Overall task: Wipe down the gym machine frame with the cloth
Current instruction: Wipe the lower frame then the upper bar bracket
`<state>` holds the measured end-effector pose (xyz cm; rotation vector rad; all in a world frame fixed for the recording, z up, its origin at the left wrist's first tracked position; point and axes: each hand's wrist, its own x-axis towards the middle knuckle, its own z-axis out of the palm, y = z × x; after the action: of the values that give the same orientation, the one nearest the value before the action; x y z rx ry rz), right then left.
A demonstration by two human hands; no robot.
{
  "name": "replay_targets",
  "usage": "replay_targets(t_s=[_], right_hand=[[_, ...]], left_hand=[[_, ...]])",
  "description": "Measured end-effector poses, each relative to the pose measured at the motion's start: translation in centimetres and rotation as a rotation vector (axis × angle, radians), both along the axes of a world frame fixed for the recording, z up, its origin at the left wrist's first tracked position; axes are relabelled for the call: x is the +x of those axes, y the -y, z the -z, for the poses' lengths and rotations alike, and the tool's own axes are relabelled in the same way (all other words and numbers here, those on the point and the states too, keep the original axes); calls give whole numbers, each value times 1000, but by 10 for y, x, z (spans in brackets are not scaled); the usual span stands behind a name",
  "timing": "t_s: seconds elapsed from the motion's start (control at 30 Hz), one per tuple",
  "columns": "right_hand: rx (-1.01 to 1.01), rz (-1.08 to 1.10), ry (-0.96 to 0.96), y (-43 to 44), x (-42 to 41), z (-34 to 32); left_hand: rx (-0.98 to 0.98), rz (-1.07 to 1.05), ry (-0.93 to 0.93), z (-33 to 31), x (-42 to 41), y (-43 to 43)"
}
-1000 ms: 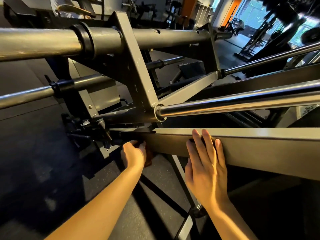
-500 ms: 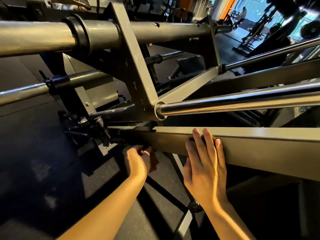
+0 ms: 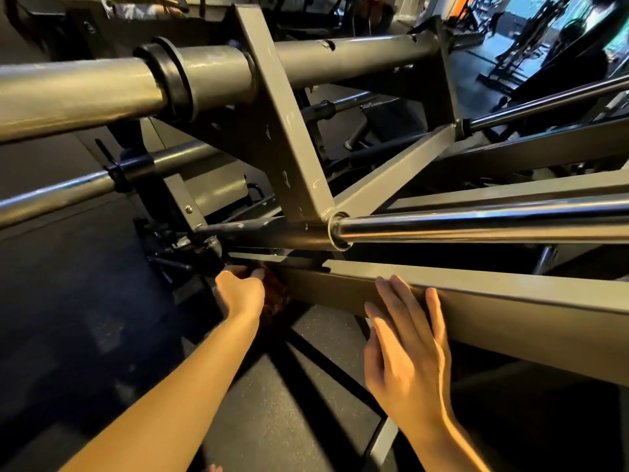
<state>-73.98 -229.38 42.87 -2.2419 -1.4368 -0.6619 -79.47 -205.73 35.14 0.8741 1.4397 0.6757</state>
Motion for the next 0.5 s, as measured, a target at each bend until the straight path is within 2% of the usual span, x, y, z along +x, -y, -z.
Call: replay_targets(t_s=[0.07,0.27,0.5], right_hand=[[-16,4,1,-3,1,1],[-51,42,11,-12,-1,1],[-83,54,15,-12,0,2]], left_hand=[[-51,-40,-25,-4,3,-11],[-201,-134,101,-13,18,4],[-217,23,237,-14,12,42]])
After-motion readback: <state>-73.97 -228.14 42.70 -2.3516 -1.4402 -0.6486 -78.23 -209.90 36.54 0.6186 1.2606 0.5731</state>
